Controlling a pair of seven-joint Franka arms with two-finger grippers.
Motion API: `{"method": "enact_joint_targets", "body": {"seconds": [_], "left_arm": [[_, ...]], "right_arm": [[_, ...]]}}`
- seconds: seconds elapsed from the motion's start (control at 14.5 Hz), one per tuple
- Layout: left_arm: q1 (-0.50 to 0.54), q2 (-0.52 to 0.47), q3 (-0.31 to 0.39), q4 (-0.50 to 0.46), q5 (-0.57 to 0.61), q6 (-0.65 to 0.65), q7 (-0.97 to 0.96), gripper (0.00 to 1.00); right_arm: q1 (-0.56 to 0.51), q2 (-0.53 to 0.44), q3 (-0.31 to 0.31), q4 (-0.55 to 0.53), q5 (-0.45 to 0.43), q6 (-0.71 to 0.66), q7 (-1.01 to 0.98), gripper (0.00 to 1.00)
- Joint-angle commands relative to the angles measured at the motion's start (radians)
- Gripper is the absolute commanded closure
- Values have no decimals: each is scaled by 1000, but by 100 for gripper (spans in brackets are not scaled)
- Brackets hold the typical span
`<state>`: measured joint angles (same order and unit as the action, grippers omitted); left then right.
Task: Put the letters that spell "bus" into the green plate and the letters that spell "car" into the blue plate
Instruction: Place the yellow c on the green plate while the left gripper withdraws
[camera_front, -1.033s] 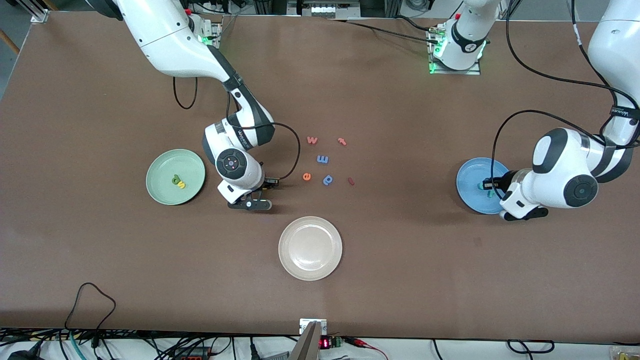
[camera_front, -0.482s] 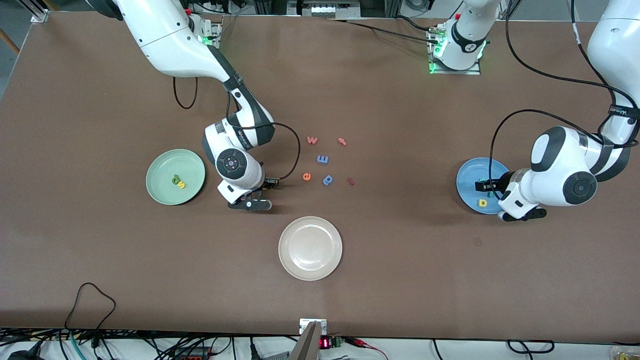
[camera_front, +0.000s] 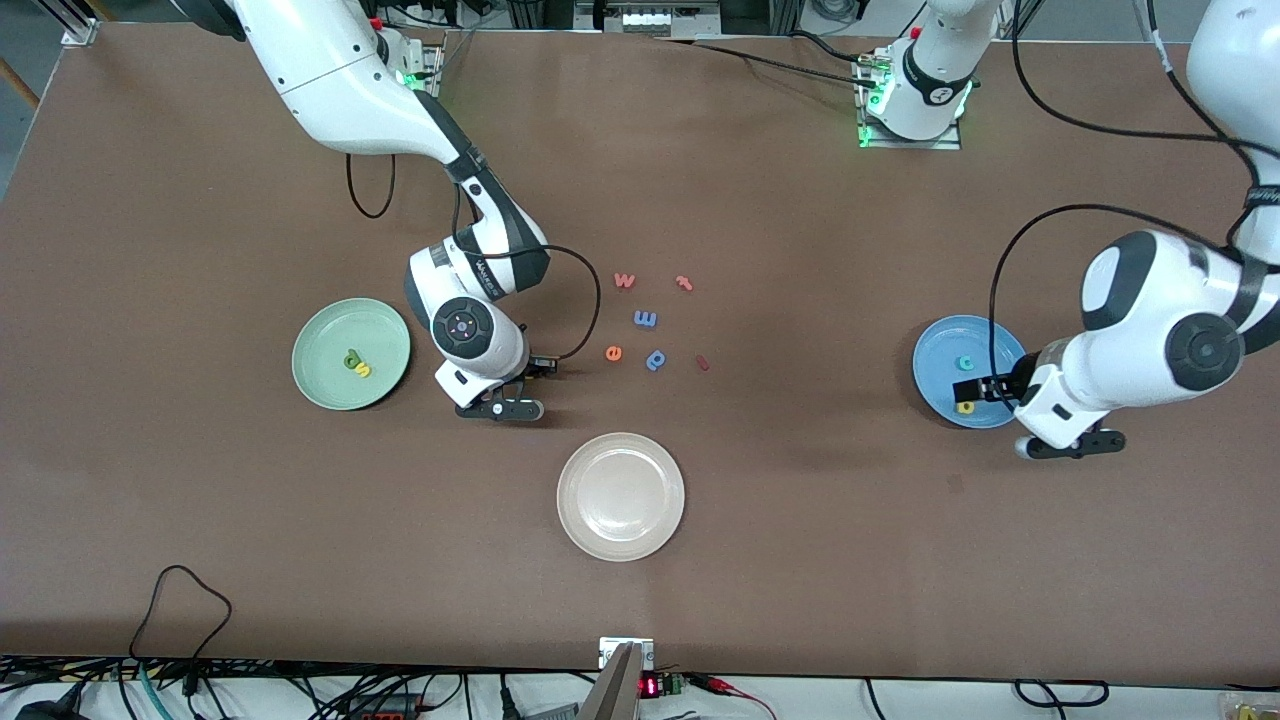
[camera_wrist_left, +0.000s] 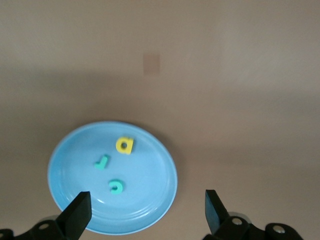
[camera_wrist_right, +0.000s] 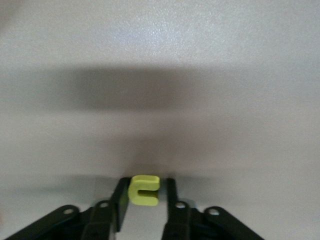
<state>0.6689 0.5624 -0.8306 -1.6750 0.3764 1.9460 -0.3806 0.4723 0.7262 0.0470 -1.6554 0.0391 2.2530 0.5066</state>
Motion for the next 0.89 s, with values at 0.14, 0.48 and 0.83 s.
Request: {"method": "enact_joint_targets", "body": {"seconds": [0.14,0.48,0.83], "left_arm": [[-50,-45,-15,171,15,-104,64,0],[-276,-176,299,210,-159,-124,167,0],[-584,-240,775,277,-402,-150,310,0]], "right_arm": [[-3,-2,-1,3,-2,-1,-3,87],[-66,-54,-6,22,-13,-80,-20,91],[-234,-140,-4,19,-12,-318,-166,91]]}}
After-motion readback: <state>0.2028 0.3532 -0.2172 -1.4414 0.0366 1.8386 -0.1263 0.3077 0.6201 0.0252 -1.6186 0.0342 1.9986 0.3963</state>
